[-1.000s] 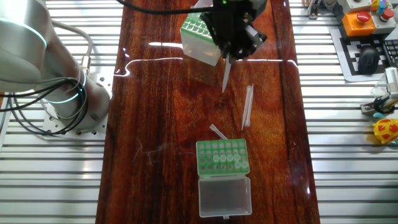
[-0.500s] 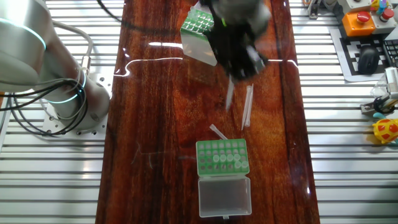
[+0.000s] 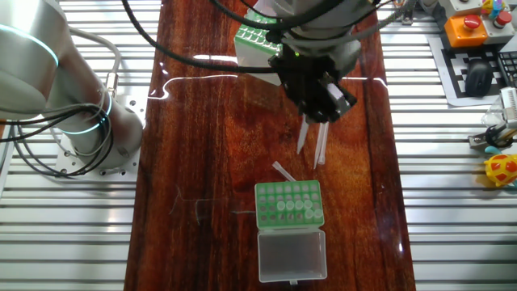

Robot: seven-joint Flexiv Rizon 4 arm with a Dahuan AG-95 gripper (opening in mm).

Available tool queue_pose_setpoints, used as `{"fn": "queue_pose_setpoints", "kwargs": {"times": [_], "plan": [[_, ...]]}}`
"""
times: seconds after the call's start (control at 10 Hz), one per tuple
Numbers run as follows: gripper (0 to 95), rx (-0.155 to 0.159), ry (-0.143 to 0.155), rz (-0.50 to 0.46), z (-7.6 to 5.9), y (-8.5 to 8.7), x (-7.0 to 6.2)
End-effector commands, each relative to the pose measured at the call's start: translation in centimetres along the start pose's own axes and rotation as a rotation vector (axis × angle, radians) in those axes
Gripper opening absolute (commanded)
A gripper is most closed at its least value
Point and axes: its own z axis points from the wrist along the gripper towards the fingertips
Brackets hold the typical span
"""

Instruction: Transfer all large pipette tips from one holder to another

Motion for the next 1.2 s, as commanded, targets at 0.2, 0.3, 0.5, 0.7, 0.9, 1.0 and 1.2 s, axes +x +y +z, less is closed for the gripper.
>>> {"fn": "queue_pose_setpoints", "kwargs": {"times": [0.2,0.3,0.5,0.7,0.9,1.0,1.2], "plan": [[0.0,0.010,0.007,-0.102,0.8,-6.2,1.2],[0.0,0.010,0.007,-0.123,1.0,-7.4,1.2],[0.0,-0.001,-0.003,-0.091,1.0,-7.7,1.2],[0.0,0.008,0.001,-0.048,1.0,-7.7,1.2],[0.0,0.015,0.004,-0.046,1.2,-7.8,1.2],[0.0,0.016,0.005,-0.047,1.4,-7.8,1.2],[0.0,0.019,0.003,-0.046,2.1,-8.0,1.1]]}}
